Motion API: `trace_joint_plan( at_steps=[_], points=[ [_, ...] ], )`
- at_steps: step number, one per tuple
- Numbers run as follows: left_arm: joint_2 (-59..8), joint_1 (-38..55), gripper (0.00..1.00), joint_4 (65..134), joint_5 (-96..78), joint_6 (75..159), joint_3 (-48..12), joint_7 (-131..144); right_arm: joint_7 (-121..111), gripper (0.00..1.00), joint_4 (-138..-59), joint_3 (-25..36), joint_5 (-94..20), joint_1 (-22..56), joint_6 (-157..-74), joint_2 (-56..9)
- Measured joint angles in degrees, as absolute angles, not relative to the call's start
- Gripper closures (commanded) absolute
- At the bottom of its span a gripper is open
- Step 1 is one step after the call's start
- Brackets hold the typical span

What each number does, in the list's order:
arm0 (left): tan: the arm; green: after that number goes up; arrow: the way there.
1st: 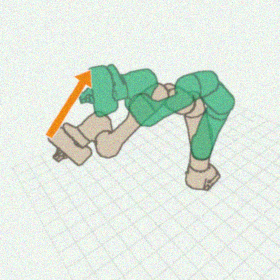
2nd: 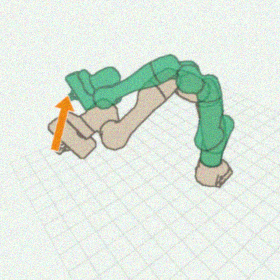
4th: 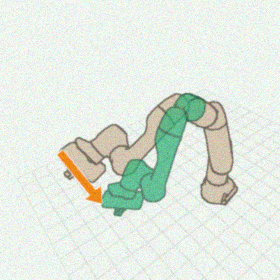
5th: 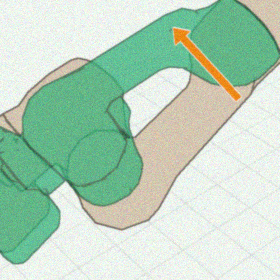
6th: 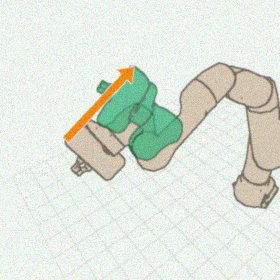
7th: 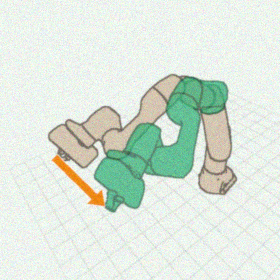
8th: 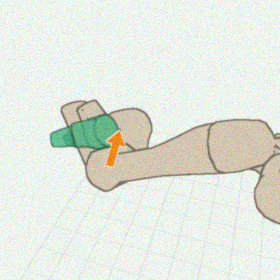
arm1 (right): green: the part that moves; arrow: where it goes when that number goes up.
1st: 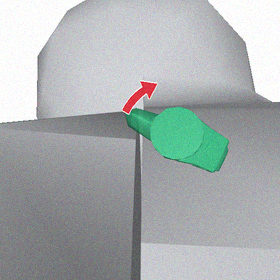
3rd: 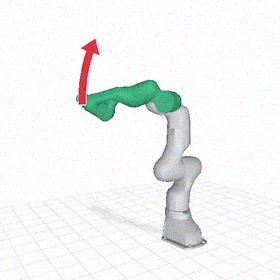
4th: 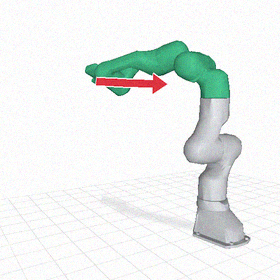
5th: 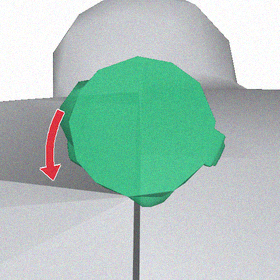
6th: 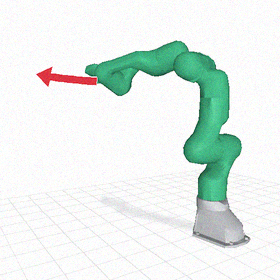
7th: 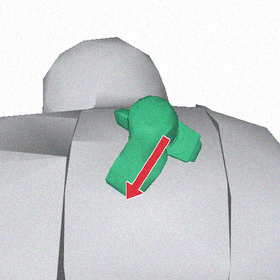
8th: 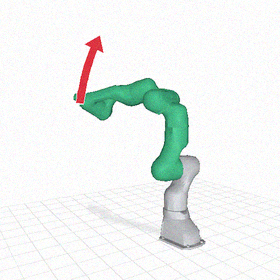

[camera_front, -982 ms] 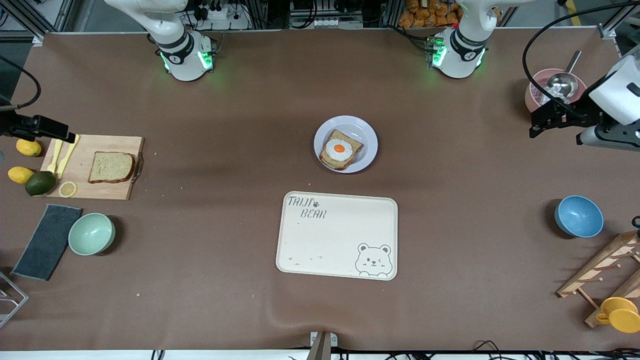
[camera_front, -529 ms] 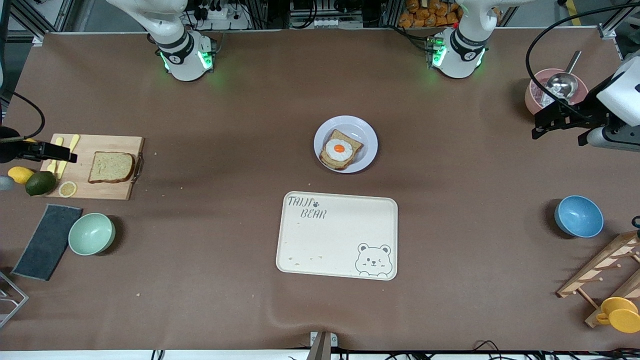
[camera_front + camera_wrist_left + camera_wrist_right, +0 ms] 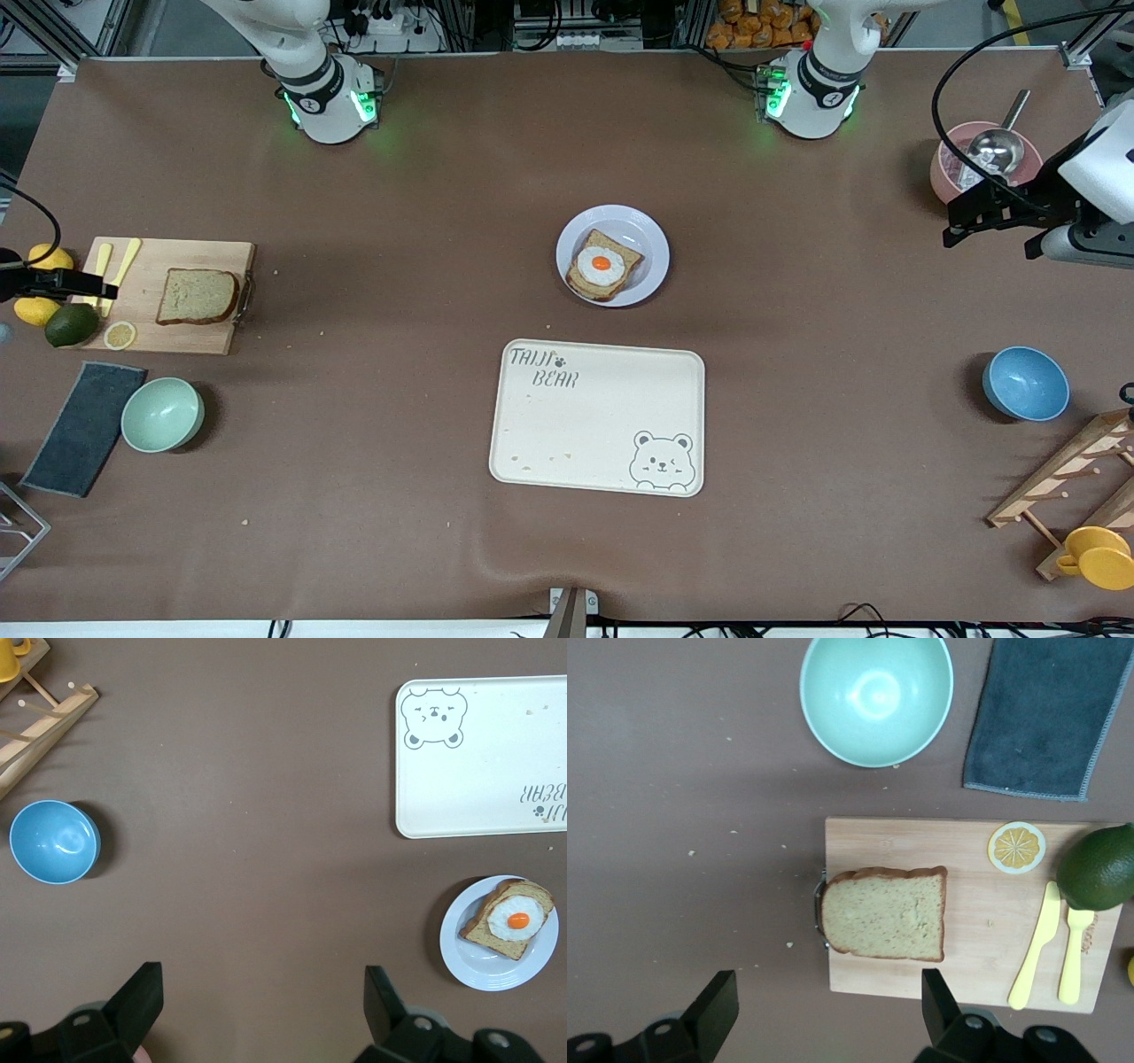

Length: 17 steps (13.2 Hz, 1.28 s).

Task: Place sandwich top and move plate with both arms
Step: 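Move the right gripper toward the bread slice on the cutting board, then lower the right gripper and grasp the bread slice by its crust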

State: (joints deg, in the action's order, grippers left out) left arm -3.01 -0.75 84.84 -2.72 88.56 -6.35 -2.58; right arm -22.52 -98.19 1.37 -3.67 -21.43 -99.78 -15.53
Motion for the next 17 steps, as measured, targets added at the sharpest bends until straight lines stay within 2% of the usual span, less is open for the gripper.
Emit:
trace_joint_plan(
  at_steps=[4, 8, 14, 17],
  points=[
    [-3.01, -0.75, 0.0, 84.84, -2.72, 88.56, -6.36, -2.58, -28.37, 0.13, -98.72, 1.38, -5.48, -25.43, -102.37, -20.71],
    [-3.01, -0.75, 0.0, 84.84, -2.72, 88.56, -6.36, -2.58, -34.03, 0.13, -103.38, 1.38, -6.56, -27.73, -109.66, -22.74],
    [-3.04, -0.75, 0.0, 84.84, -2.72, 88.56, -6.35, -2.58, -41.35, 0.24, -104.91, 1.39, -9.45, -30.82, -113.65, -27.59],
    [-3.04, -0.75, 0.0, 84.84, -2.72, 88.56, -6.35, -2.58, -43.53, 0.27, -104.98, 1.38, -10.33, -31.85, -115.26, -30.35]
  ],
)
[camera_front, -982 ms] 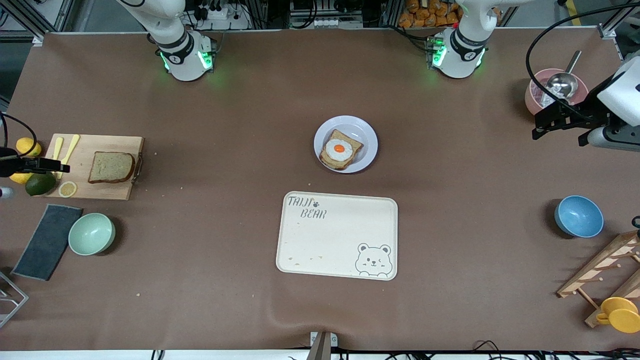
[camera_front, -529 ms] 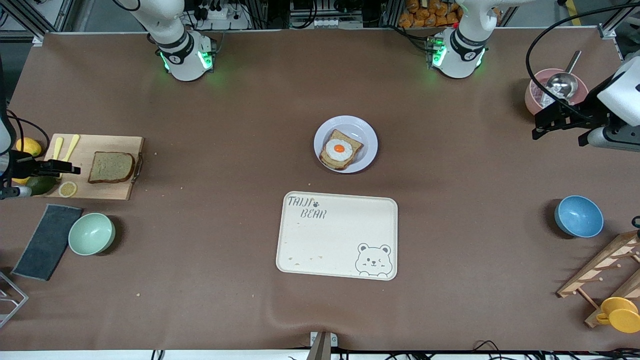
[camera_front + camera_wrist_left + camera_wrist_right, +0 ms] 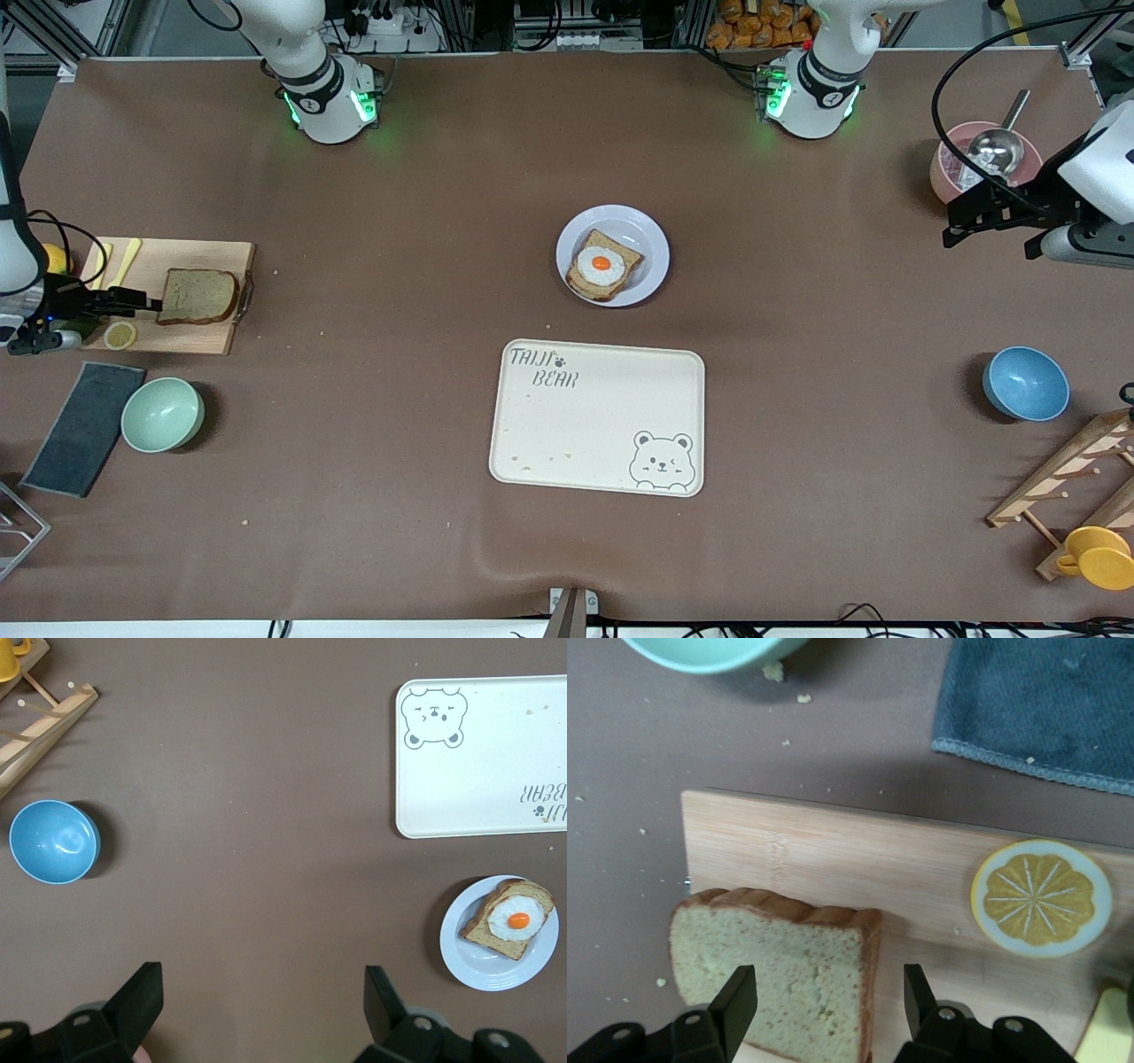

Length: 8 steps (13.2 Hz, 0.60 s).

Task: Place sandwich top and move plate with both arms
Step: 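Lower the right gripper and grasp the bread slice by its crust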

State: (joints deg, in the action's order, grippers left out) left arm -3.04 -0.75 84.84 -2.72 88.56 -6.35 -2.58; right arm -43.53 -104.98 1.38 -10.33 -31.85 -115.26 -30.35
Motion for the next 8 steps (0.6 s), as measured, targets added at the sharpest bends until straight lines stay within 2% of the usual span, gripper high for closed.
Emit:
trace_joint_plan(
  at_steps=[3, 5, 8],
  points=[
    [-3.04, -0.75, 0.0, 84.84, -2.72, 88.56, -6.34, -2.58, -45.49, 0.44, -106.83, 1.39, -11.69, -32.66, -116.91, -31.25],
    [-3.04, -0.75, 0.0, 84.84, -2.72, 88.56, -6.35, -2.58, -46.59, 0.5, -108.09, 1.39, -12.23, -33.09, -117.28, -31.28],
    [-3.04, -0.75, 0.0, 84.84, -2.72, 88.56, -6.35, -2.58, -46.92, 0.52, -108.73, 1.39, -12.29, -33.45, -117.4, -31.28]
  ],
)
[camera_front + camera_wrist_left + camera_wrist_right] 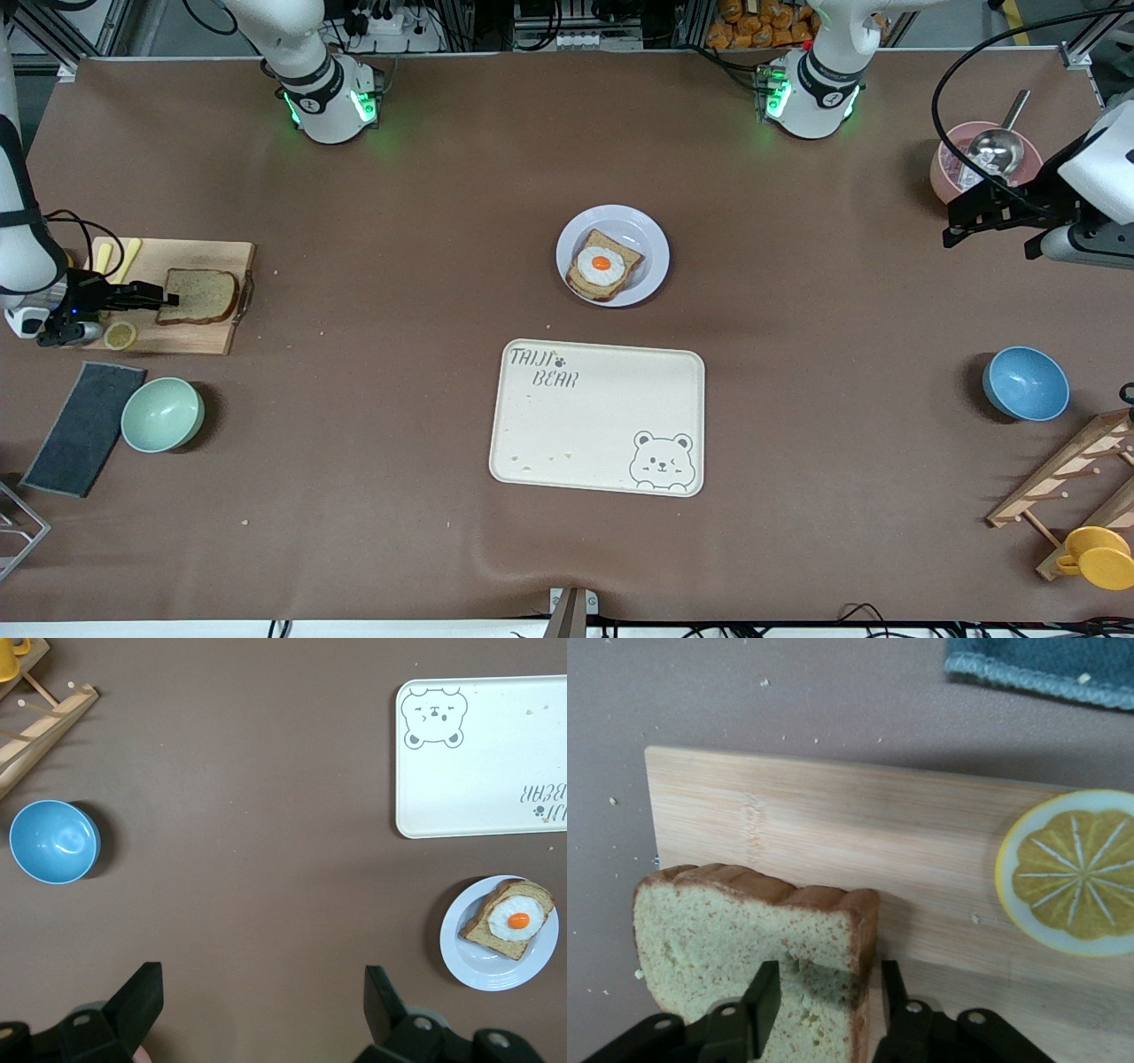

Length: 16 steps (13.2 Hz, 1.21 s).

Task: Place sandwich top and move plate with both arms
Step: 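Lower the right gripper and grasp the bread slice by its crust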

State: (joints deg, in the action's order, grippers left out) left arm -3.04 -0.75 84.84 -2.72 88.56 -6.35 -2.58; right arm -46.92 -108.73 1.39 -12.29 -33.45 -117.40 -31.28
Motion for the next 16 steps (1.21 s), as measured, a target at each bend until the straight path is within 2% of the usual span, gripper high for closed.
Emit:
trace_joint_plan(
  at_steps=[2, 6, 12, 14, 16],
  points=[
    [-3.06, -0.75, 0.0, 84.84, -2.72, 88.56, -6.35, -2.58, -47.28, 0.74, -108.79, 1.39, -12.3, -33.53, -117.43, -31.28],
    [-3.1, -0.75, 0.0, 84.84, -2.72, 88.56, -6.35, -2.58, -49.21, 1.0, -108.79, 1.41, -12.3, -33.83, -117.82, -31.27],
    [-3.29, -0.75, 0.0, 84.84, -2.72, 88.56, -6.35, -2.58, -51.47, 1.0, -108.56, 1.12, -12.3, -33.83, -117.36, -31.15],
    [-3.33, -0.75, 0.0, 84.84, -2.72, 88.56, -6.35, -2.58, -51.51, 1.0, -106.69, 0.45, -12.35, -33.21, -112.5, -30.75],
    [-3.34, -0.75, 0.0, 84.84, -2.72, 88.63, -6.35, -2.58, -50.51, 1.0, -102.51, 0.04, -12.64, -31.41, -104.13, -30.24]
  ],
)
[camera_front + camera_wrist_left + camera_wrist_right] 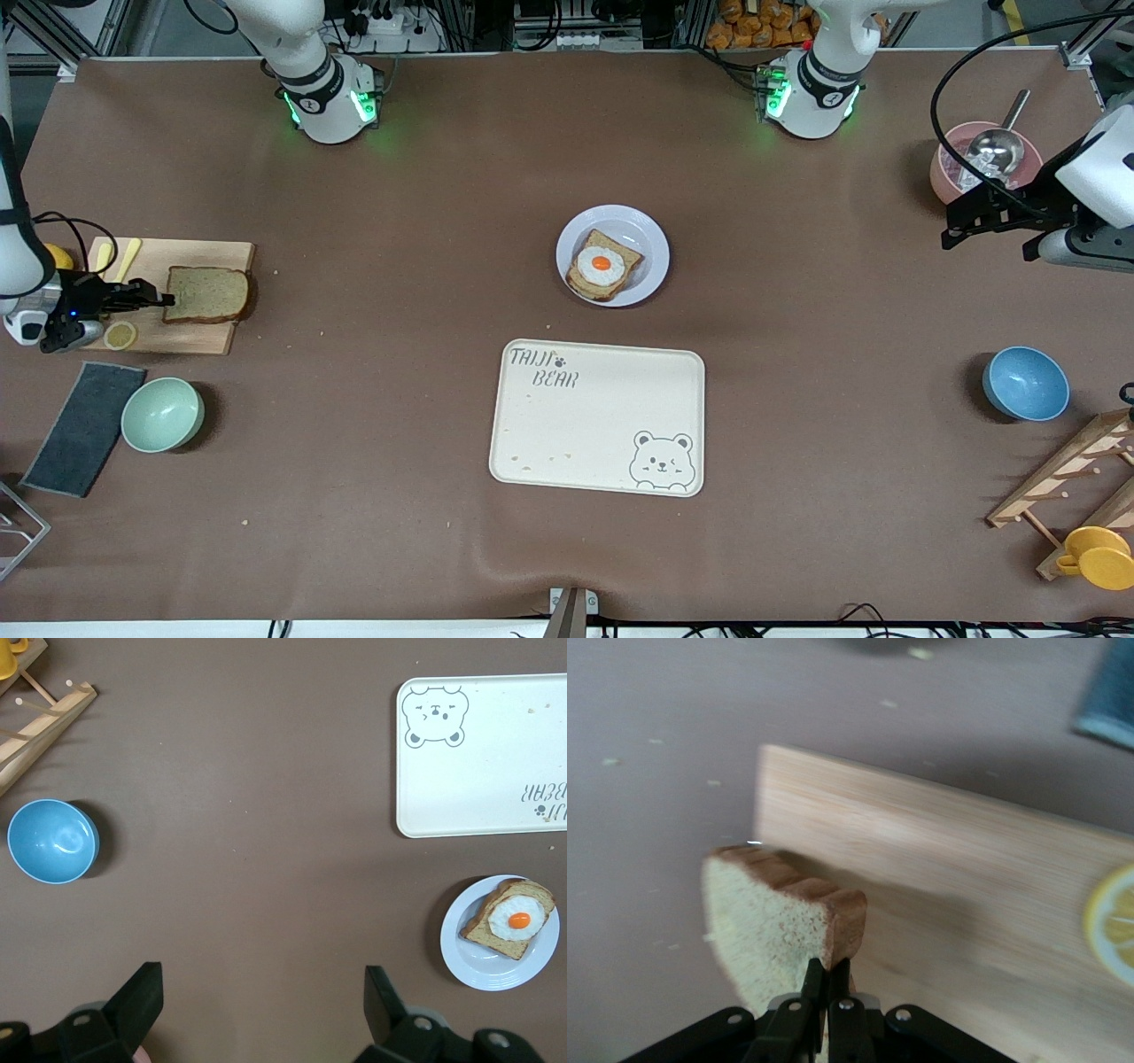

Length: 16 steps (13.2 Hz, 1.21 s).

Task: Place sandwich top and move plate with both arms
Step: 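Lower the right gripper and grasp the bread slice by its crust, then lift the bread slice and carry it toward the white plate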

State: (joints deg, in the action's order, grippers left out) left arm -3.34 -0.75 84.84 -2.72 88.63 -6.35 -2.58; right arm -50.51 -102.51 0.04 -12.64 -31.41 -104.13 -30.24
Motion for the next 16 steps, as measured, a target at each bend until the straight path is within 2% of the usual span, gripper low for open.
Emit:
trace_joint_plan(
  at_steps=[3, 7, 16],
  points=[
    [-3.35, -0.75, 0.0, 84.84, -2.72, 88.68, -6.35, -2.58, -48.46, 1.0, -95.99, -0.14, -14.62, -27.49, -94.47, -29.81],
    [-3.38, -0.76, 0.0, 84.84, -2.72, 88.7, -6.35, -2.58, -40.7, 1.0, -94.0, -0.38, -19.68, -19.77, -90.32, -28.61],
    [-3.4, -0.77, 0.0, 84.84, -2.72, 88.72, -6.35, -2.58, -18.99, 1.0, -95.66, -0.59, -30.45, 1.16, -90.79, -25.6]
  ],
)
